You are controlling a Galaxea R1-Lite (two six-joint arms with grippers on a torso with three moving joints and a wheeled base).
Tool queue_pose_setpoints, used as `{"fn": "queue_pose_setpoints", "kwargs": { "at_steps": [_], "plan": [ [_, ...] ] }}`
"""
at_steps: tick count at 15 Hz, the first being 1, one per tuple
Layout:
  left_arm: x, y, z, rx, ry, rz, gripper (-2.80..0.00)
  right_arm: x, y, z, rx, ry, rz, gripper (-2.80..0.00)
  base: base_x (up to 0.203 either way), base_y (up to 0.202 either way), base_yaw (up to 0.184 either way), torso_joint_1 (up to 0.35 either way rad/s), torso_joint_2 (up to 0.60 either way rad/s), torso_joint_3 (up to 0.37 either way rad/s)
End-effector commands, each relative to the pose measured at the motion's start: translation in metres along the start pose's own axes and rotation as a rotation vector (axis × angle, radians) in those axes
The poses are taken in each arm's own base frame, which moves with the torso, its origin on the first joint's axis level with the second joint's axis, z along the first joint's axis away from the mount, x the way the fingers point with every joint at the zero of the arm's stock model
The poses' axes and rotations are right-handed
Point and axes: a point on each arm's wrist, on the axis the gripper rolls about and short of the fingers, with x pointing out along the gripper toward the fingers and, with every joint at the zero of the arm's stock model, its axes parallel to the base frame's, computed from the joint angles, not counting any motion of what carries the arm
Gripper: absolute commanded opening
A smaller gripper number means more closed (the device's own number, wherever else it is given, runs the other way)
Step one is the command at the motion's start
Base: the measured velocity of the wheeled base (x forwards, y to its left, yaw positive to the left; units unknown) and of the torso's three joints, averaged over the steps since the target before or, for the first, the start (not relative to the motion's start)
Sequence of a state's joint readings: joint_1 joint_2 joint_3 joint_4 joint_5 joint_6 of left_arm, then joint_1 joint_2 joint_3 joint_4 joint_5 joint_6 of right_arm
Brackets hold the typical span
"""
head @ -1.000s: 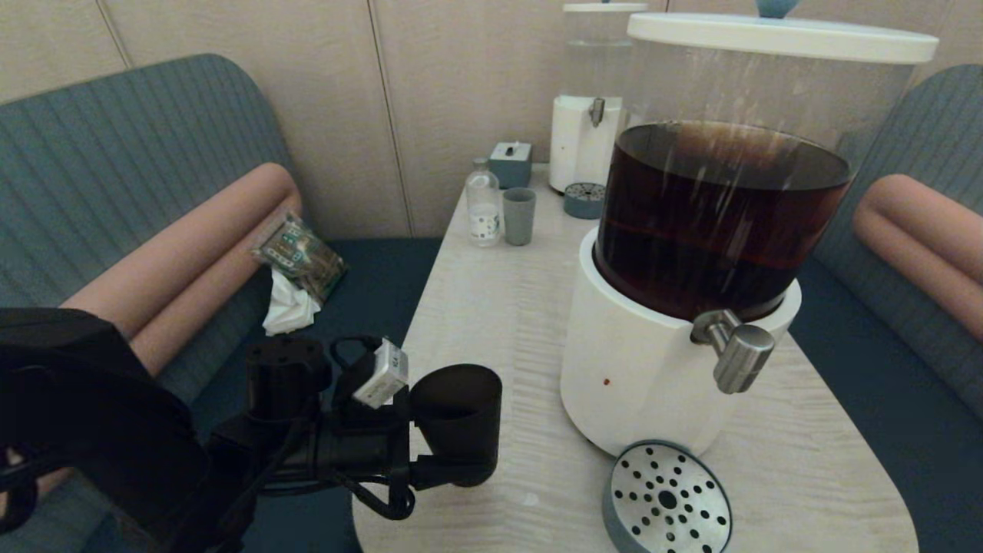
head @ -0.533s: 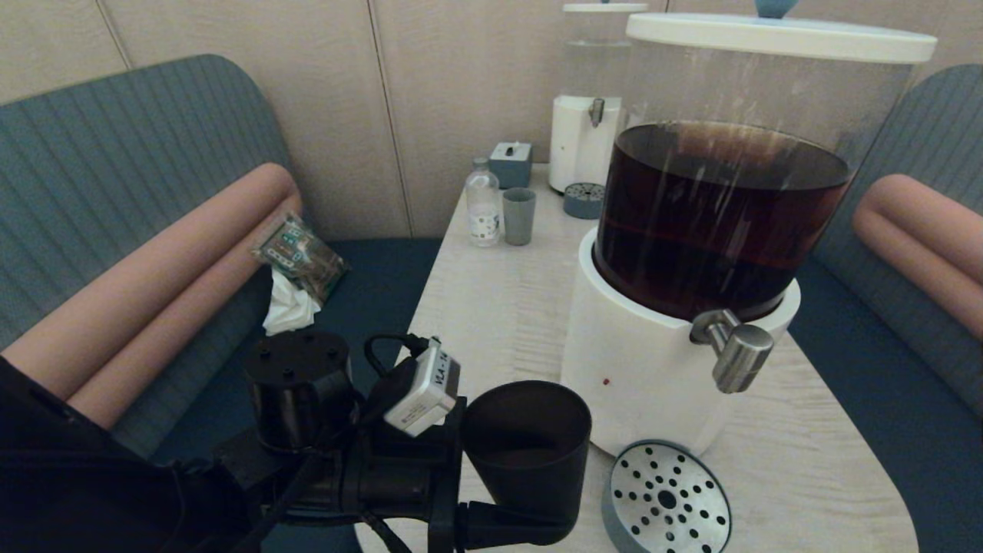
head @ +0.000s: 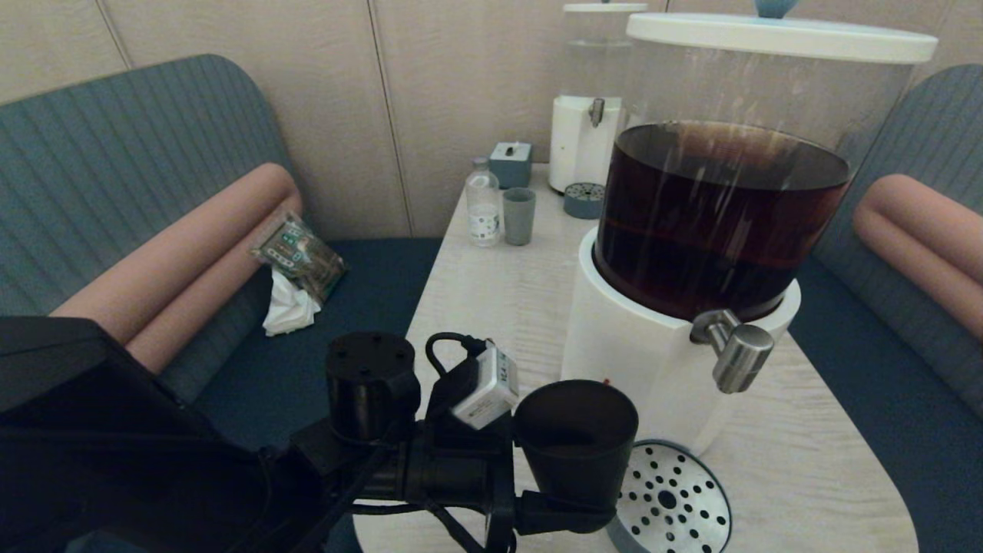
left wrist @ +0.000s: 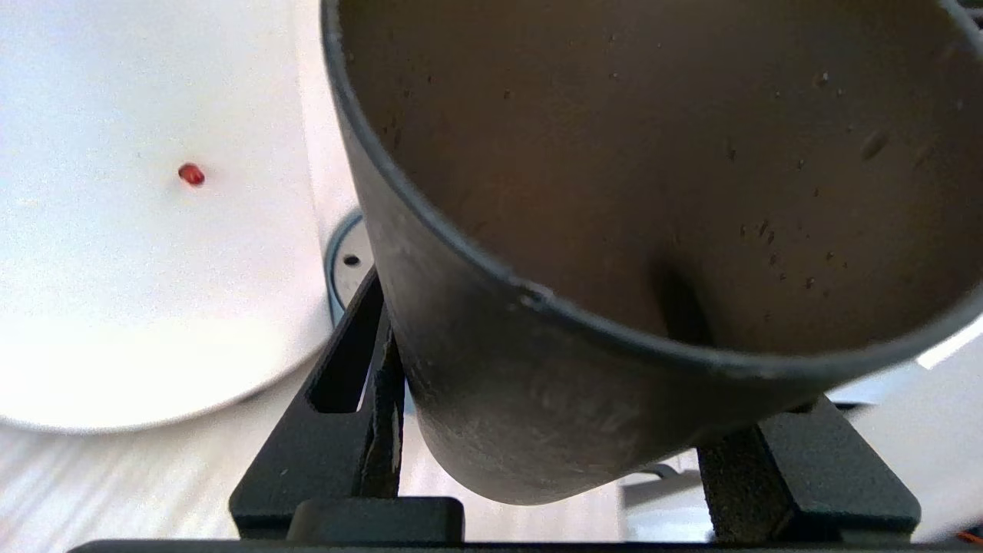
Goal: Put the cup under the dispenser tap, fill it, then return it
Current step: Place it under the water dispenser
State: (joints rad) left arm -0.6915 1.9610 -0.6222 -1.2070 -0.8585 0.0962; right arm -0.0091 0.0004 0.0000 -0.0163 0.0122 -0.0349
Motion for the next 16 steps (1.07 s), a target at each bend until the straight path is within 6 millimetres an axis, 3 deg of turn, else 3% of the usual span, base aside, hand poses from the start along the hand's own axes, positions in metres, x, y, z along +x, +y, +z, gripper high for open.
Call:
{"fn": "queue_pose_setpoints", "kwargs": {
  "at_steps": [1, 5, 16],
  "plan": [
    [0.014, 0.009, -0.013, -0.014, 0.013, -0.016, -2.8, 0.0, 0.0, -0.002, 0.0, 0.004, 0.0, -2.8, 0.0, 0.0, 0.0, 0.0, 0.0, 0.0],
    [0.038, 0.023, -0.021, -0.002, 0.005, -0.036, -2.8, 0.0, 0.0, -0.002, 0.001, 0.004, 0.001, -2.8, 0.0, 0.0, 0.0, 0.0, 0.0, 0.0],
    [0.074, 0.026, -0.031, 0.007, 0.001, -0.086, -2.8, 0.0, 0.0, -0.002, 0.003, 0.004, 0.001, -2.8, 0.0, 0.0, 0.0, 0.0, 0.0, 0.0]
  ]
}}
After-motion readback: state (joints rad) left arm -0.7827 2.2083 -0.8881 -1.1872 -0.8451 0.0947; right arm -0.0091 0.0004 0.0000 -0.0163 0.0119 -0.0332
